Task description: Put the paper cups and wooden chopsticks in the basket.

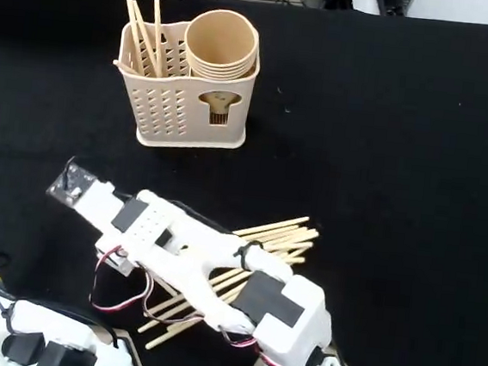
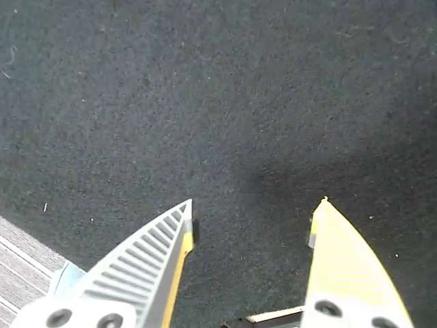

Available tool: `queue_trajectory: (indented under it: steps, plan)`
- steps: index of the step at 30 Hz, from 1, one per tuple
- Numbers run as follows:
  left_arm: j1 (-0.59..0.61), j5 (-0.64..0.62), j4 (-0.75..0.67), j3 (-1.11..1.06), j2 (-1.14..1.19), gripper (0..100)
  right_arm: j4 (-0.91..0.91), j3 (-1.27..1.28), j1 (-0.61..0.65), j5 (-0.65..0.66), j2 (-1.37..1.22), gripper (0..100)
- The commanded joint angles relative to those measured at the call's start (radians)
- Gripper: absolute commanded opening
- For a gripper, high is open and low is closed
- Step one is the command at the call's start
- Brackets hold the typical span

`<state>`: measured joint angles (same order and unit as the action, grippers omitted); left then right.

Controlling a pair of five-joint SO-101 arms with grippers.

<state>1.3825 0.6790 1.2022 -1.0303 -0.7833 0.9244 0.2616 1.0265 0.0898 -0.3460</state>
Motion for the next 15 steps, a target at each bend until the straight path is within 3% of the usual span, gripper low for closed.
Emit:
queue_trajectory:
  steps: [1,15]
  plan:
    - [0.005,0.009,0.009,0.047,-0.006,28,0.018,-0.045,0.012,0.064,0.012,1.2]
    - [0.004,0.009,0.009,0.045,0.002,28,0.094,-0.067,0.008,0.071,0.423,1.2]
